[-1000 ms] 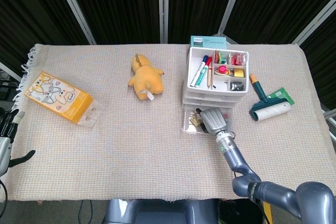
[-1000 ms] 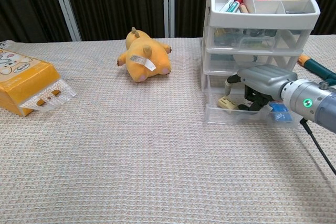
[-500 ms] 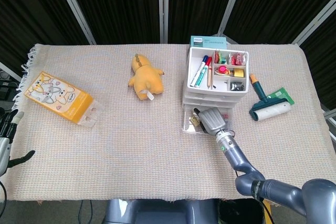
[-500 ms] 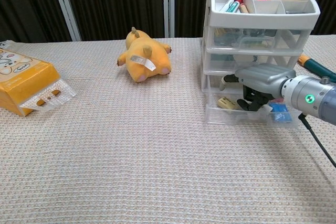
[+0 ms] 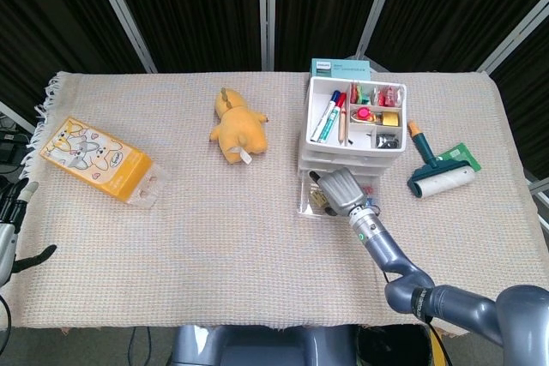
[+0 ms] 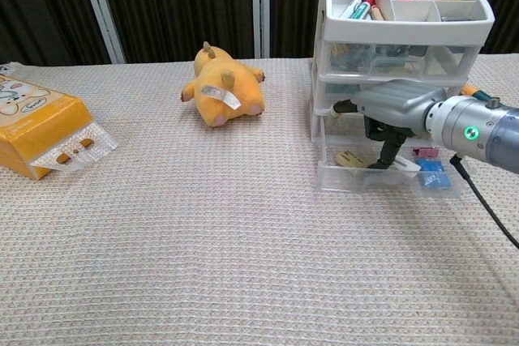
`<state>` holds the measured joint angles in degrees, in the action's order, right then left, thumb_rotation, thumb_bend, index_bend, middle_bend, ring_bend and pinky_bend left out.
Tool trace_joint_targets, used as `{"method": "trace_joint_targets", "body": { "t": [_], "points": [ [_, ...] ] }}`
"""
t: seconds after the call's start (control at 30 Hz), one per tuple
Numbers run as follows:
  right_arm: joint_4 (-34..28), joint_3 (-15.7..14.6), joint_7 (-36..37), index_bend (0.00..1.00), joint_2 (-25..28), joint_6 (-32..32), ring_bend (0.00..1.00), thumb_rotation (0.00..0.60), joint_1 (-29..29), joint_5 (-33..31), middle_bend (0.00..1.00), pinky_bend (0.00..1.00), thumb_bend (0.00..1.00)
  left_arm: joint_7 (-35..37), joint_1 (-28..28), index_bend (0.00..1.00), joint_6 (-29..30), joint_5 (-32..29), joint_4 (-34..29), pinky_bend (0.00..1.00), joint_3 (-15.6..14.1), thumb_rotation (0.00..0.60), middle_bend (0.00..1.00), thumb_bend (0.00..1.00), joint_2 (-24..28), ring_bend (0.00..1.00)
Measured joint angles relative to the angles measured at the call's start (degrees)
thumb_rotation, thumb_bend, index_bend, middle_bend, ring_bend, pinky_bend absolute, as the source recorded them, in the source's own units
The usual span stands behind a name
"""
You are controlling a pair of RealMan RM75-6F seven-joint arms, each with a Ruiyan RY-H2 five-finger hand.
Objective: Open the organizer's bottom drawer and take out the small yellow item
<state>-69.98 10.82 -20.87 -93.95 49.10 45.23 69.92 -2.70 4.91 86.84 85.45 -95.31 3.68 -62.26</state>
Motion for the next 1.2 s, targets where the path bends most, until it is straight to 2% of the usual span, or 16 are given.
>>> {"method": "trace_joint_targets", "body": {
  "t": [0.37, 0.73, 1.2],
  "points": [
    [1.6, -1.9, 7.6, 0.33, 2.4, 1.8, 0.99, 0.600, 1.5, 8.8, 1.00, 0.72, 0.00, -0.7, 0.1, 0.00, -0.1, -0.1, -0.1, 0.00, 0.0, 0.600, 0.00, 0.02, -0.2, 0.00],
    [4.8, -4.2, 11.3, 0.34, 3.2, 0.2, 0.99, 0.600, 3.3, 12.7, 1.00, 0.72, 0.00, -1.6, -0.1, 0.00, 0.4, -0.9, -0.8, 0.00, 0.4, 0.600, 0.00, 0.02, -0.4, 0.00],
    [8.8, -7.2, 16.4, 0.35, 2.1, 1.1, 0.99, 0.600, 3.7, 17.1, 1.00, 0.72, 0.00, -2.6, 0.4, 0.00, -0.5, -1.6, -0.8, 0.00, 0.6, 0.600, 0.00, 0.02, -0.8, 0.00]
  ]
}}
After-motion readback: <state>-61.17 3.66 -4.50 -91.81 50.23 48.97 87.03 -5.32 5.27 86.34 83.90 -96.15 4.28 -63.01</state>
